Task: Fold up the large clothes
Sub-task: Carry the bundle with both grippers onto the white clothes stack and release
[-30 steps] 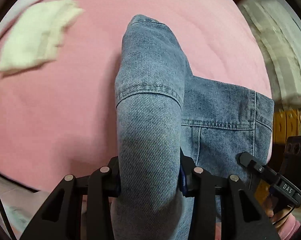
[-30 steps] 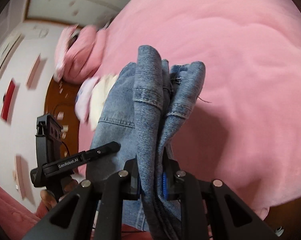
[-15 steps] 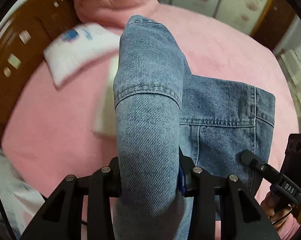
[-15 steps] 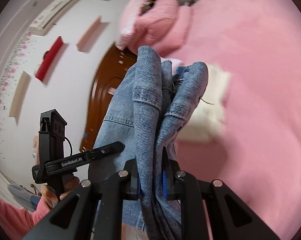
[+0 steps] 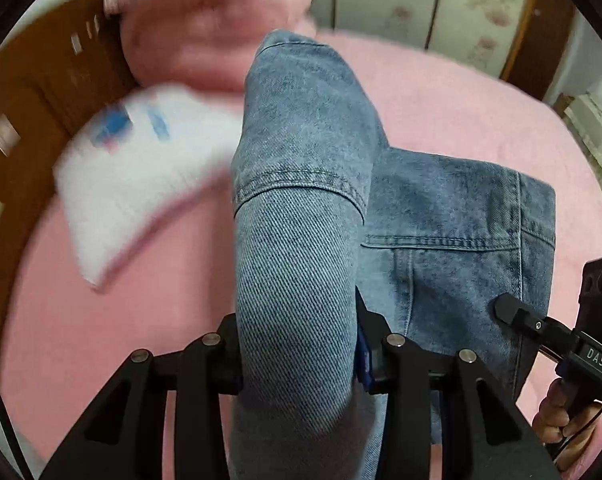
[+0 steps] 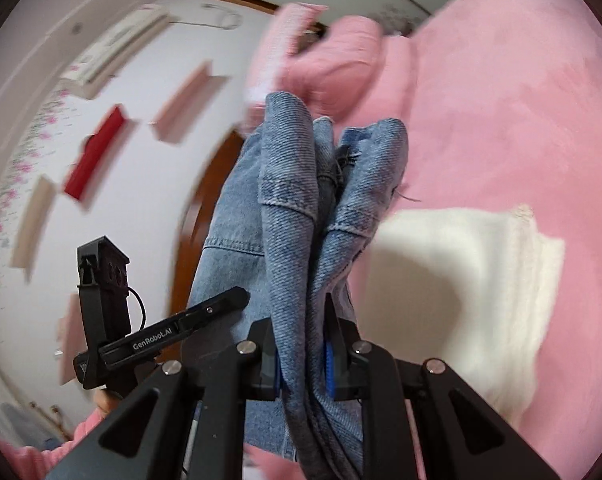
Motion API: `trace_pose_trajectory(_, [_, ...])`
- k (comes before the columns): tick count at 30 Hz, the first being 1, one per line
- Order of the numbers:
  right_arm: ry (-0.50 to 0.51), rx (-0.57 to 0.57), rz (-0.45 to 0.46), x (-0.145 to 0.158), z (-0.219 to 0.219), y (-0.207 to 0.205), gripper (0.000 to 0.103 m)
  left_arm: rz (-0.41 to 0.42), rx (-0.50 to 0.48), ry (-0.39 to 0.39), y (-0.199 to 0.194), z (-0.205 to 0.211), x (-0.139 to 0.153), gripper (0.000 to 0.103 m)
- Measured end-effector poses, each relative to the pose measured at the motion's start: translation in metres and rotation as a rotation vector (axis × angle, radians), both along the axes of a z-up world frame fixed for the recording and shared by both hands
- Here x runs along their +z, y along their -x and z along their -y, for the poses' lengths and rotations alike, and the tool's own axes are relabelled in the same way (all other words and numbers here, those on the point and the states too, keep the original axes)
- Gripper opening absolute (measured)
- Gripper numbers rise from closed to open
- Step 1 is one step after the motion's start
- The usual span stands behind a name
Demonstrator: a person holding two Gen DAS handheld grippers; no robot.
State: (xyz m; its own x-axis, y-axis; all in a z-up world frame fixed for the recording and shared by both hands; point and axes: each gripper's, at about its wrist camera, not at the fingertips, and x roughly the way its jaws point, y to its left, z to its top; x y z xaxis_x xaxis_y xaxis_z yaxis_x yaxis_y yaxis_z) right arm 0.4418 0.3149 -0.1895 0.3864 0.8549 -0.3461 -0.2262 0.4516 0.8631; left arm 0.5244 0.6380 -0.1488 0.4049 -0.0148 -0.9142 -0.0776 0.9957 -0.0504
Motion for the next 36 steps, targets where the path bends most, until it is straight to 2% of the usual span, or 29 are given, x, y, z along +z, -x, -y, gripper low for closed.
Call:
trace_pose_trajectory(1, [0.028,-0.001,-0.051,-0.025,0.002,-0.007,0.015,-0.057,0.011,0.016,-0.007,-0.003,-0.030,0.040])
trace_pose_trajectory(2, [0.058,0.009,-0.112,-0.054,0.004,-0.012,0.014,-0.129,0.033,0.020,-0.017,-0.008,-0.062,0.049])
trace_pose_trajectory(3, [0.106,0.010,-0.148,-0.079,0.006,-0.017,0.014,-0.153,0.057,-0.054,-0.027,-0.009,-0.093,0.055])
trace_pose_trajectory(4, [0.140,-0.005,-0.138,-0.095,0.013,-0.017,0.014,-0.104,0.050,-0.071,-0.029,-0.008,-0.099,0.062])
trace_pose_trajectory(5, [0.118,0.012,-0.131,-0.108,0.020,-0.017,0.014,-0.068,0.054,-0.034,-0.033,-0.011,-0.098,0.063])
trace_pose_trajectory(6, [0.064,0.026,-0.124,-0.115,0.027,-0.018,0.014,-0.074,0.069,0.014,-0.035,-0.016,-0.099,0.063])
trace_pose_trajectory(10, [0.129,0.065,-0.048,-0.109,0.025,-0.013,0.014,-0.083,0.050,0.077,-0.044,-0.035,-0.110,0.064])
trace_pose_trajectory(15, [0.113,0.041,-0.084,-0.113,0.029,-0.008,0.013,-0.043,0.041,0.086,-0.035,-0.024,-0.122,0.069])
trace_pose_trajectory(17, [0.126,0.044,-0.066,-0.113,0.025,-0.017,0.013,-0.029,0.045,0.112,-0.035,-0.032,-0.130,0.074])
trace_pose_trajectory(18, [0.139,0.049,-0.049,-0.113,0.024,-0.017,0.013,-0.017,0.066,0.140,-0.020,-0.039,-0.126,0.076])
trace_pose_trajectory(20, [0.148,0.052,-0.032,-0.114,0.020,-0.022,0.013,0.003,0.116,0.165,-0.017,-0.047,-0.135,0.086])
trace_pose_trajectory(21, [0.143,0.048,-0.036,-0.116,0.021,-0.020,0.014,0.010,0.133,0.171,-0.013,-0.046,-0.135,0.087])
trace_pose_trajectory(23, [0.142,0.030,-0.056,-0.112,0.016,-0.025,0.015,0.037,0.163,0.154,-0.005,-0.044,-0.134,0.091])
trace_pose_trajectory(25, [0.175,0.006,-0.073,-0.106,0.013,-0.021,0.016,0.065,0.198,0.058,0.002,-0.033,-0.130,0.096])
trace_pose_trajectory(27, [0.217,-0.010,-0.074,-0.099,0.010,-0.015,0.021,0.095,0.270,-0.004,0.015,-0.023,-0.127,0.098])
trace_pose_trajectory(29, [0.267,-0.023,-0.068,-0.092,0.010,-0.003,0.028,0.135,0.440,-0.066,0.045,-0.009,-0.124,0.103])
trace_pose_trajectory(30, [0.292,-0.028,-0.067,-0.088,0.011,0.006,0.042,0.156,0.512,-0.089,0.065,0.003,-0.123,0.103])
trace_pose_trajectory(31, [0.345,-0.032,-0.089,-0.085,0.012,0.016,0.057,0.182,0.550,-0.146,0.082,0.015,-0.120,0.103])
trace_pose_trajectory(32, [0.410,-0.031,-0.124,-0.086,0.015,0.026,0.083,0.205,0.571,-0.208,0.096,0.028,-0.116,0.103])
trace_pose_trajectory(33, [0.456,-0.020,-0.159,-0.089,0.020,0.040,0.086,0.213,0.588,-0.266,0.115,0.046,-0.114,0.103])
trace_pose_trajectory(34, [0.437,-0.006,-0.169,-0.091,0.030,0.055,0.086,0.197,0.603,-0.300,0.134,0.063,-0.115,0.102])
trace_pose_trajectory(36, [0.348,-0.034,-0.181,-0.089,0.063,0.090,0.086,0.143,0.605,-0.306,0.165,0.092,-0.120,0.102])
